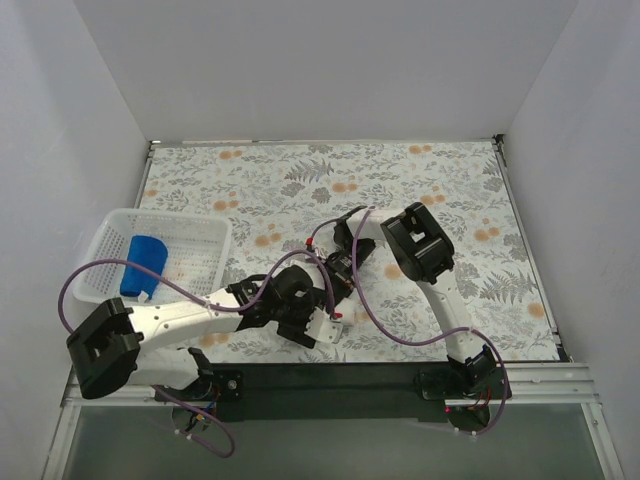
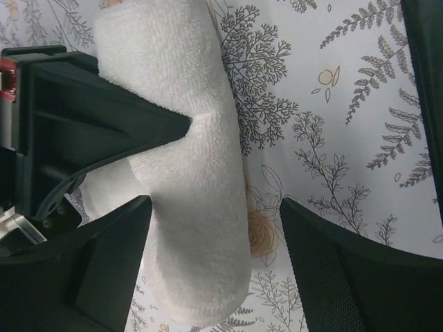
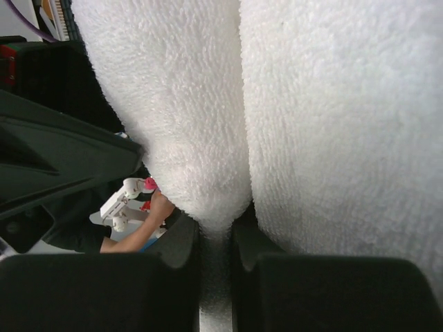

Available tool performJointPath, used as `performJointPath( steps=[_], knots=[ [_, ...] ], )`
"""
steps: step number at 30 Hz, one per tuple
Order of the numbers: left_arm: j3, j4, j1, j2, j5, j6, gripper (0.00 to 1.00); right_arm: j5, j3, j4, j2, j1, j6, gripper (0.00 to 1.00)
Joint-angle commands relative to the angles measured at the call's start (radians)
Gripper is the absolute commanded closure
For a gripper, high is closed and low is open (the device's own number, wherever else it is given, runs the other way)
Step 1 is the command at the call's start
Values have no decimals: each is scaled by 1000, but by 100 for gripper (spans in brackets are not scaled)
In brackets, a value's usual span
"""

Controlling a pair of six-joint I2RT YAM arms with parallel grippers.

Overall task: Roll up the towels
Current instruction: Roll the towel

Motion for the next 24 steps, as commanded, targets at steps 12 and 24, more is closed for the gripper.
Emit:
performJointPath(
  steps=[12,24],
  knots=[
    [2,-61,-9,156,40,-80,86,226,1,79,1,-42,-62,78],
    [210,-334,175,268,368,-52,100,332,194,56,-207,-255,27,36]
  ],
)
